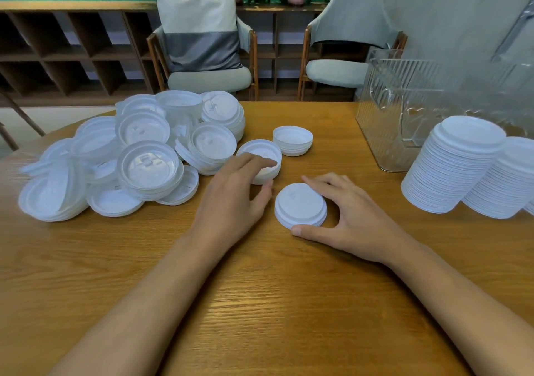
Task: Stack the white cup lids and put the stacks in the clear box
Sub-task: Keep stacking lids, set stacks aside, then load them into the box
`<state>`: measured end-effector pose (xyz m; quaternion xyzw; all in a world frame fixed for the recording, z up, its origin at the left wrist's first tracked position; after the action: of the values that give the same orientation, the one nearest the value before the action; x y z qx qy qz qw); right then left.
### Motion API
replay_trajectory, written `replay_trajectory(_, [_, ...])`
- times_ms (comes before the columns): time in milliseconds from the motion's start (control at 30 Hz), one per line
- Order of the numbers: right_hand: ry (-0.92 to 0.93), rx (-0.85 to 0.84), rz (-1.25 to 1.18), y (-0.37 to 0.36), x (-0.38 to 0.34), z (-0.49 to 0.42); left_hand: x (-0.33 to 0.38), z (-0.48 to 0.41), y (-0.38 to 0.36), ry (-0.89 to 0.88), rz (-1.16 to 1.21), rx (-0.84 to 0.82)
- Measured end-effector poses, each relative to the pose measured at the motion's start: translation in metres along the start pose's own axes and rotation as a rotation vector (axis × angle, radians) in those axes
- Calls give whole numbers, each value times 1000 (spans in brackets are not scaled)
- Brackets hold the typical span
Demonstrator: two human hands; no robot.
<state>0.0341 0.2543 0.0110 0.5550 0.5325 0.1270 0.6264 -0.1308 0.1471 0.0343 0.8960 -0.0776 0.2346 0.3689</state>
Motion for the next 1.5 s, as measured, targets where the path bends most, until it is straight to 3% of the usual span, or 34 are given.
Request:
replay_trajectory(267, [8,30,-21,2,0,0,-11,-4,-2,30,-50,-62])
replay_trajectory(867, [13,34,-29,1,0,-1,-8,-6,4,-21,5,31])
replay_trajectory(1067, [-8,79,-15,2,5,-2,6,-4,18,116,318,135])
replay_trajectory(1267, [30,130,-79,5,5,-3,5,5,-7,401,689,-88])
replay_trajectory(1500, [11,128,-159,3,8,-3,7,6,-5,278,343,-55])
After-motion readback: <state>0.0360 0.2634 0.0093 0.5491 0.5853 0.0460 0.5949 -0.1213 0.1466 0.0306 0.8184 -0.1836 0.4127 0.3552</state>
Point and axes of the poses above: each hand's wrist, its own z-axis away from the middle knuckle, its own y-axis out of the back of the hand, x = y × z, the point moved 7 cm from there along -z, towards the middle knuckle, and after that the axes turned 6 degrees about x, right-handed, at the moved point
